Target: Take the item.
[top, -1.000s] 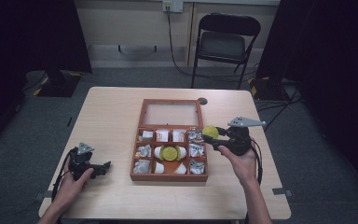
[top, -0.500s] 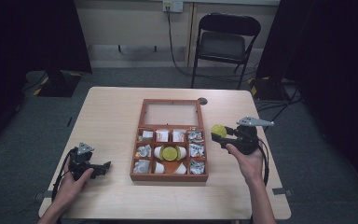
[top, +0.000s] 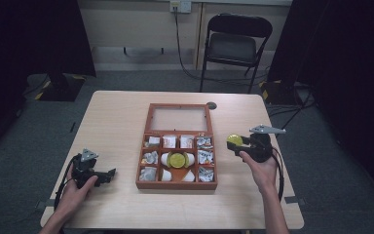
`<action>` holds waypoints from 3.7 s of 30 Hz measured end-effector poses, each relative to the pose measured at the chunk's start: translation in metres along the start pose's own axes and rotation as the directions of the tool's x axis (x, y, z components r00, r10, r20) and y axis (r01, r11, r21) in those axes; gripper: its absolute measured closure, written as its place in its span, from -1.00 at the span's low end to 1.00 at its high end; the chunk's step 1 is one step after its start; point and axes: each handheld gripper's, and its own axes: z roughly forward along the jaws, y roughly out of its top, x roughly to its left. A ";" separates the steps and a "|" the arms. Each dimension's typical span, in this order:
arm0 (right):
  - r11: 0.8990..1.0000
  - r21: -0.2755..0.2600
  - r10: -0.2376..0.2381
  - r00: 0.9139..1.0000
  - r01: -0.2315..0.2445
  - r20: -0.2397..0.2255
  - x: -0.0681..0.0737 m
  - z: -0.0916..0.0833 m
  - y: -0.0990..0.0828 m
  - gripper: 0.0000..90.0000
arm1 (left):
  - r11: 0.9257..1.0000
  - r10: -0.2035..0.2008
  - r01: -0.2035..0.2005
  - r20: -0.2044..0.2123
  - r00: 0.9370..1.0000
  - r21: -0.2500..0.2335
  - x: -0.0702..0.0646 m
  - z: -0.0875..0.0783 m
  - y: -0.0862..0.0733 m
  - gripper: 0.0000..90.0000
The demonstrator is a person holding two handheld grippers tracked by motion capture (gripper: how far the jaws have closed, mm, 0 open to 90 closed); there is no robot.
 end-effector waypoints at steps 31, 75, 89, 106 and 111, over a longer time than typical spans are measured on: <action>0.987 0.156 0.027 0.998 -0.034 0.048 -0.019 0.046 -0.037 -0.11 | 1.000 0.000 0.000 0.000 1.000 0.001 0.000 0.000 0.000 -1.00; 0.993 0.096 0.064 0.995 -0.071 0.073 -0.020 0.039 -0.034 -0.38 | 1.000 0.000 0.000 0.000 1.000 0.000 0.000 0.000 0.000 -1.00; 0.995 0.068 0.063 0.996 -0.067 0.060 -0.011 0.015 -0.030 -0.39 | 1.000 0.000 0.000 0.000 1.000 0.000 0.000 0.000 0.000 -1.00; 0.997 0.043 0.063 0.993 -0.067 0.098 -0.012 -0.025 -0.052 -0.46 | 1.000 0.000 0.000 0.000 1.000 0.000 0.000 0.000 0.000 -1.00; 0.996 0.042 0.073 0.991 -0.078 0.113 -0.016 -0.034 -0.061 -0.48 | 1.000 0.000 0.000 0.000 1.000 0.000 0.000 0.000 0.000 -1.00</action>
